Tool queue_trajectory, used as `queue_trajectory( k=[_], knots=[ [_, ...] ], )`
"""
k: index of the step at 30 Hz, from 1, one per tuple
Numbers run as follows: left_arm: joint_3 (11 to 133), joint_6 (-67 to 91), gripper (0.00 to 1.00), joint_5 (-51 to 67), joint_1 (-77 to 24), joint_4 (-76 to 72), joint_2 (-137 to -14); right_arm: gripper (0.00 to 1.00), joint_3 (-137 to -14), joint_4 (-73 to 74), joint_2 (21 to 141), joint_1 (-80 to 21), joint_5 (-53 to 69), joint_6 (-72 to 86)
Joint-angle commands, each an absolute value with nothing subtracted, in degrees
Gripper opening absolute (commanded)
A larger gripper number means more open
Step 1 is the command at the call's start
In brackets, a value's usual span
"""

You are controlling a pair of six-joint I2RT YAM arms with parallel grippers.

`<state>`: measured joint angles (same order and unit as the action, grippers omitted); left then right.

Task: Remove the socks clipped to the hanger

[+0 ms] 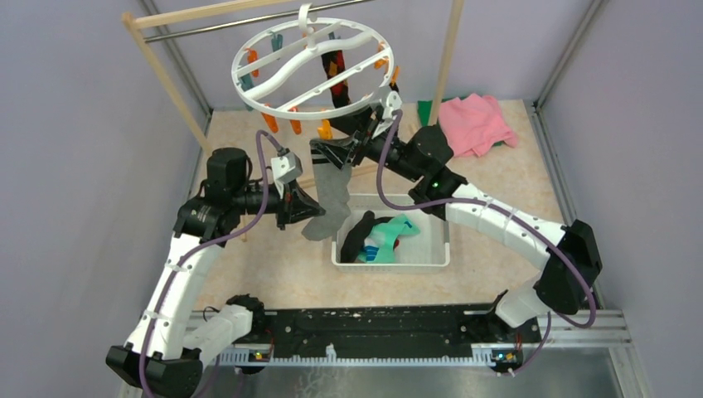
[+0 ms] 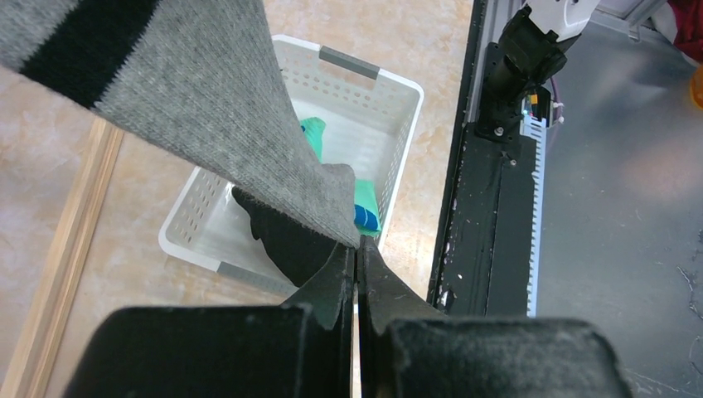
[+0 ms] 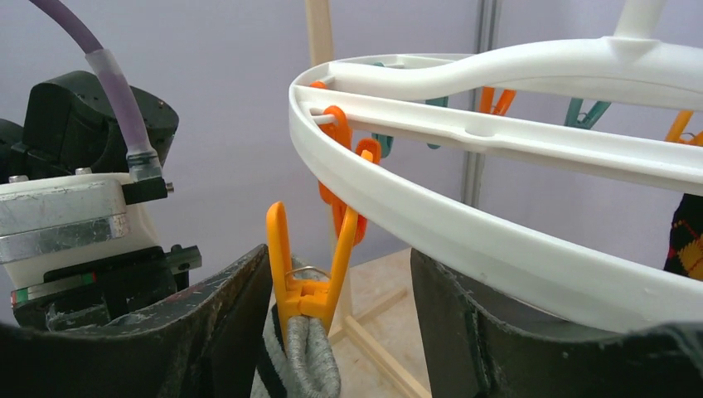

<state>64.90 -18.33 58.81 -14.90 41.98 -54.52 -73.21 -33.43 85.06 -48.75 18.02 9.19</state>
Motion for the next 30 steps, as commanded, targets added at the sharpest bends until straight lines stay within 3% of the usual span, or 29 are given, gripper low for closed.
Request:
queue_trajectory(
  k=[1, 8, 15, 24, 30],
  knots=[
    [66.0, -18.4, 0.0, 58.7, -15.6, 39.6, -54.3, 0.6, -76.4, -36.8, 85.6, -49.1, 18.9, 9.6],
    [64.9, -17.6, 0.0, 57.5, -16.3, 38.4, -54.2, 0.58, -74.1, -42.8, 85.2, -49.1, 19.3, 13.4],
    [64.6, -16.8, 0.0, 55.9, -17.0, 37.5, -54.5, 0.62, -68.9, -51.4, 84.9, -49.1, 17.1, 18.2],
    [64.7, -16.4, 0.0, 55.1, -18.0, 37.3, -54.5, 0.67, -67.2, -55.4, 85.4, -49.1, 16.4, 20.2],
    [64.9, -16.6, 0.0, 55.3, -18.5, 37.2, -54.4, 0.65, -67.5, -56.3, 86.3, -49.1, 15.3, 20.4]
  ],
)
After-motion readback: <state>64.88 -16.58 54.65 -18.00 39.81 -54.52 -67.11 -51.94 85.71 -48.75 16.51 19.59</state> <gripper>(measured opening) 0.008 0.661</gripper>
